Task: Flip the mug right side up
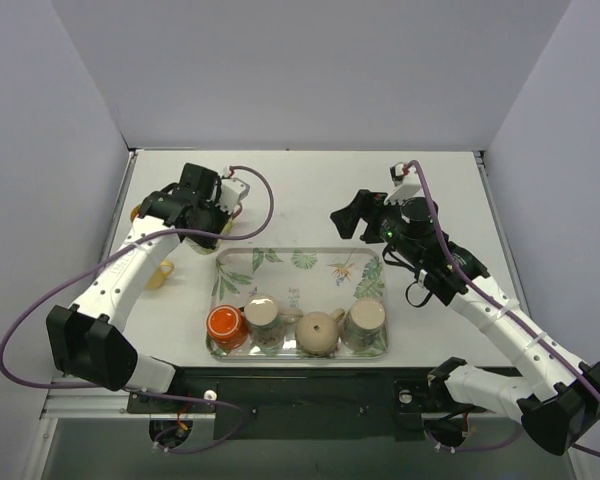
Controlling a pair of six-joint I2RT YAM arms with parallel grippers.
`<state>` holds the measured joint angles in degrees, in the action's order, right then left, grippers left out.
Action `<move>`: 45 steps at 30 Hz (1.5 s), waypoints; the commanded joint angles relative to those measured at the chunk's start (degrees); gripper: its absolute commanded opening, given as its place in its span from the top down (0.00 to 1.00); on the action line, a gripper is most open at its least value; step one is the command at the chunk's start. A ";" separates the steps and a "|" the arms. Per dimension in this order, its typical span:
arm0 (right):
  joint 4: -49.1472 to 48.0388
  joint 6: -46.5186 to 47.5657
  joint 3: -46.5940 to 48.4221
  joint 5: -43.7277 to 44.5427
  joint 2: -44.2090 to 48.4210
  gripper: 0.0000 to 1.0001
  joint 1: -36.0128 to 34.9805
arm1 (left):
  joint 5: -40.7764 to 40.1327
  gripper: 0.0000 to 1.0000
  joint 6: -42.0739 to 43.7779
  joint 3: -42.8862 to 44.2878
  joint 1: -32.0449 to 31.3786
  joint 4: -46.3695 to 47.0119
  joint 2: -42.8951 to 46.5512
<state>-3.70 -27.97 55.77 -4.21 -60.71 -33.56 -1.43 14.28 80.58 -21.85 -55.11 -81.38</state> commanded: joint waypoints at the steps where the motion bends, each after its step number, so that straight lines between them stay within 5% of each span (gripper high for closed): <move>1: 2.91 0.37 -0.13 3.94 0.59 0.19 -0.01 | -5.95 1.00 1.36 -2.61 5.75 5.10 0.35; 6: 3.53 0.45 -1.10 6.92 1.38 0.19 -0.01 | -0.79 1.00 2.41 -7.00 8.22 6.77 -1.23; 12: 18.18 -5.07 4.87 13.96 -0.20 0.08 0.86 | 2.57 1.00 3.03 -12.45 11.37 10.46 -4.04; 18: 16.74 -9.65 5.50 -0.51 -0.04 0.04 5.78 | 4.41 1.00 4.35 -15.27 13.85 14.59 -5.98; 21: 13.46 -13.15 2.86 -0.28 2.60 0.04 6.22 | 5.83 1.00 4.79 -15.36 13.94 14.42 -6.51; 23: 17.05 -15.44 3.47 0.86 2.96 0.04 7.45 | 5.30 0.70 4.70 -14.75 13.94 13.46 -6.68; 25: 23.89 -17.11 4.34 3.05 2.87 0.05 8.42 | 6.08 0.52 5.05 -14.22 14.11 12.58 -5.46; 29: 35.51 -19.32 3.48 5.80 1.74 0.09 10.52 | 8.54 0.30 6.10 -12.82 14.11 12.14 -0.89; 33: 39.39 -22.83 -1.69 -2.01 0.07 0.20 13.52 | 9.25 0.25 6.90 -8.96 14.11 8.89 2.72; 45: 34.48 -25.91 -15.51 -9.59 -3.10 0.21 10.27 | 10.22 0.24 5.49 -8.76 12.18 6.16 8.08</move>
<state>31.09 -51.68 42.92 -11.33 -63.70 -22.48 8.23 19.81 71.83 -9.02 -47.40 -74.54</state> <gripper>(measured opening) 0.799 0.756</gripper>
